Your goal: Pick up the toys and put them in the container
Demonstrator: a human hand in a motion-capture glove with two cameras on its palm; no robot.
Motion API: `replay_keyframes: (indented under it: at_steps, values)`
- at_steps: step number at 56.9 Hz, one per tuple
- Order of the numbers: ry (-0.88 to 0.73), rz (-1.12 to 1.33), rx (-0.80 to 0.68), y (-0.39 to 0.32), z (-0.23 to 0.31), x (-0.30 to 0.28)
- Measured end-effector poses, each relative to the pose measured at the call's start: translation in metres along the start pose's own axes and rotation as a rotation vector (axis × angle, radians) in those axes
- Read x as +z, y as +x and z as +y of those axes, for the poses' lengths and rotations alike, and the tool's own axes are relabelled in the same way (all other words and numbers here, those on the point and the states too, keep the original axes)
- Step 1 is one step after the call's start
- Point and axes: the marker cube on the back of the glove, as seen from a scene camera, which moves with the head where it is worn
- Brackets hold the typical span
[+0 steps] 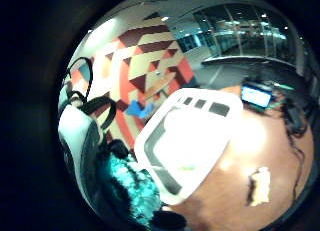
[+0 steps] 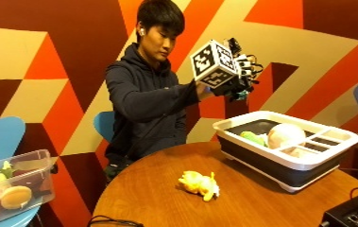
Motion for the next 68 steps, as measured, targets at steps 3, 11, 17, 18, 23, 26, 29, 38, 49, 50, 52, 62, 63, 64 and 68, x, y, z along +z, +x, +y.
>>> replay_keyframes:
  at_steps: [3,11,17,18,23,26,29,38,49,50,52,62,63,64,68]
  values:
    - [-0.028,-0.058,0.008,-0.005,0.003,0.026]
    - [-0.268,-0.146,0.060,-0.004,0.017,0.095]
    - [-0.474,-0.149,0.129,0.010,0.024,0.114]
    - [-0.477,-0.127,0.130,0.013,0.024,0.113]
    - [-0.418,-0.020,0.109,0.019,0.019,0.098]
    - [-0.376,0.011,0.098,0.015,0.018,0.082]
    - [-0.343,0.052,0.086,0.011,0.022,0.061]
    - [-0.285,0.362,0.168,0.039,0.035,-0.050]
    - [-0.381,0.800,0.528,0.121,0.078,-0.148]
    - [-0.394,0.823,0.565,0.129,0.082,-0.153]
    - [-0.422,0.858,0.626,0.145,0.090,-0.160]
    - [-0.529,0.974,0.779,0.208,0.124,-0.151]
    - [-0.539,0.987,0.790,0.213,0.127,-0.149]
    - [-0.551,1.001,0.800,0.217,0.128,-0.147]
    - [-0.605,1.054,0.833,0.230,0.133,-0.139]
